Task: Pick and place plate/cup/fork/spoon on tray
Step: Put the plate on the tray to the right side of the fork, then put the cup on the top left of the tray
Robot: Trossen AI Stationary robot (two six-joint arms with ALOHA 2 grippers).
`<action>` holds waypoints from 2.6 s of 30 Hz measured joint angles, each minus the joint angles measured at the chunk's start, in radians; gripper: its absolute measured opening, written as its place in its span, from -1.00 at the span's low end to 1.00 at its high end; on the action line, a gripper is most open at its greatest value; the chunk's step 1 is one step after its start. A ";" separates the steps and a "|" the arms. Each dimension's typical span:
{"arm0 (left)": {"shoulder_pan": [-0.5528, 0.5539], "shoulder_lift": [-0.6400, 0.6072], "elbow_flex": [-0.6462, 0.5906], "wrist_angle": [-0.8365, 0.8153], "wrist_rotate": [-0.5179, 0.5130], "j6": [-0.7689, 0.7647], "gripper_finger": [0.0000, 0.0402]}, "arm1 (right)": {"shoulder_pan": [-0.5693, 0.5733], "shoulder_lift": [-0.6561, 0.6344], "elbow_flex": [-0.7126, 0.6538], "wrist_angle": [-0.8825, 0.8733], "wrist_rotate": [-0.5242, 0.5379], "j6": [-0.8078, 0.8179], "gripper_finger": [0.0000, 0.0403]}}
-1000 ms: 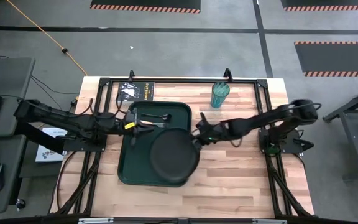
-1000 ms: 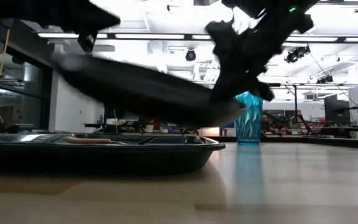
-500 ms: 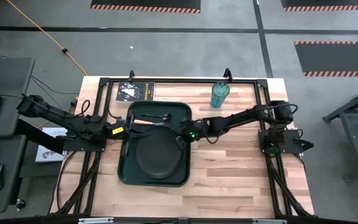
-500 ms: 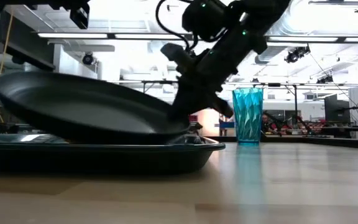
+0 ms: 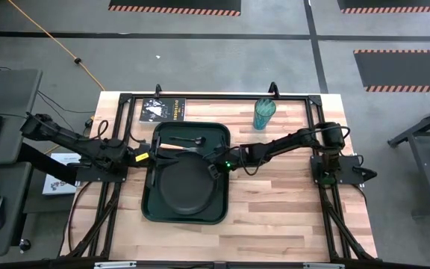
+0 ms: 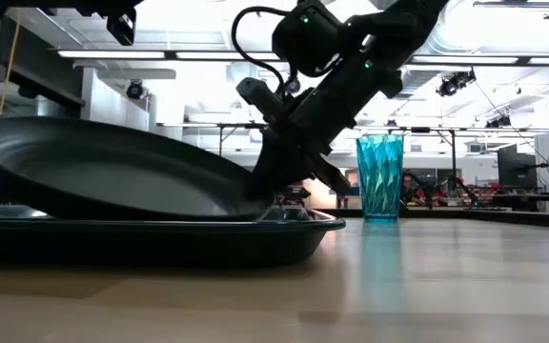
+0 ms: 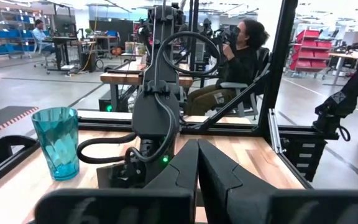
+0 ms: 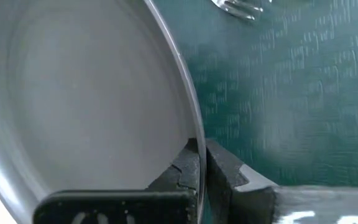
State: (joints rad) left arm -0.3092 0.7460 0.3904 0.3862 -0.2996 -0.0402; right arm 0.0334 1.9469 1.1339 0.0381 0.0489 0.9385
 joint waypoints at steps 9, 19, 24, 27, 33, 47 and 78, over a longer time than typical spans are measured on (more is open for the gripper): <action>0.000 0.000 0.000 -0.001 0.000 0.000 -1.00 | 0.000 0.000 0.000 0.005 -0.007 -0.025 -0.75; 0.000 0.000 -0.001 -0.001 0.000 0.000 -1.00 | 0.000 0.000 0.000 0.036 -0.009 -0.039 -0.38; 0.000 0.000 -0.001 -0.002 0.000 0.000 -1.00 | 0.000 0.000 0.000 0.110 -0.052 -0.043 -0.33; 0.000 0.000 -0.001 -0.004 0.000 0.000 -1.00 | 0.000 0.000 0.000 0.127 -0.094 -0.077 -0.32; 0.000 0.000 -0.001 -0.009 0.000 -0.004 -1.00 | 0.000 0.000 -0.001 0.100 -0.073 -0.105 -0.32; 0.000 0.000 -0.001 -0.047 0.000 -0.010 -1.00 | -0.020 -0.223 -0.003 -0.197 0.153 -0.446 -0.32; 0.001 0.000 -0.001 -0.075 -0.028 -0.008 -1.00 | 0.056 -0.813 -0.482 -0.380 0.433 -0.132 -0.32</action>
State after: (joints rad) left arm -0.3080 0.7460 0.3897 0.3115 -0.3280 -0.0484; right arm 0.0897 1.1335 0.6518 -0.3419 0.4819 0.8061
